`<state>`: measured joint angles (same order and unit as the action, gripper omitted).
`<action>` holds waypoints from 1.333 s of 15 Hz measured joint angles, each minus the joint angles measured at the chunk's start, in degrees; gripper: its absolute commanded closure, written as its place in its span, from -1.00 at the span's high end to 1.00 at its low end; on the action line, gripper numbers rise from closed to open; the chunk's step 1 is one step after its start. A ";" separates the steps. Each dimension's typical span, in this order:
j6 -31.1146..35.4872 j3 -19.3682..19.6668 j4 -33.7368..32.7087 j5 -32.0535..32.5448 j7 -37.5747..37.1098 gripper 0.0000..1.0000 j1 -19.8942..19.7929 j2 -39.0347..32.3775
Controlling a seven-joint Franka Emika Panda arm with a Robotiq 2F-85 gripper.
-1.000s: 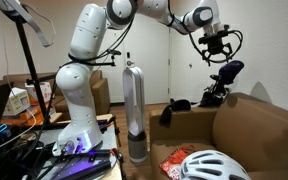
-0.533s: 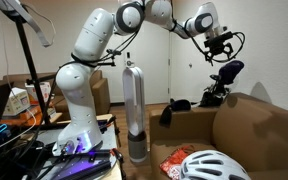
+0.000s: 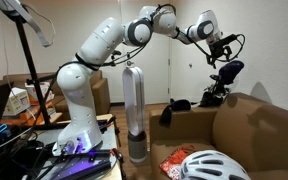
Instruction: Remove the cover from the golf club and place it on the sofa
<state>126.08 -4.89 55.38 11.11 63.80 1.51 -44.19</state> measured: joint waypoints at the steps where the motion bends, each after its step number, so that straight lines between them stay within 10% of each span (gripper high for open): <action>1: 0.11 0.00 -1.56 0.29 1.45 1.00 0.23 -1.06; 20: 8.70 0.98 -13.38 1.16 12.67 1.00 2.82 -12.56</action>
<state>134.77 -3.91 42.00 12.27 76.47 4.33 -56.75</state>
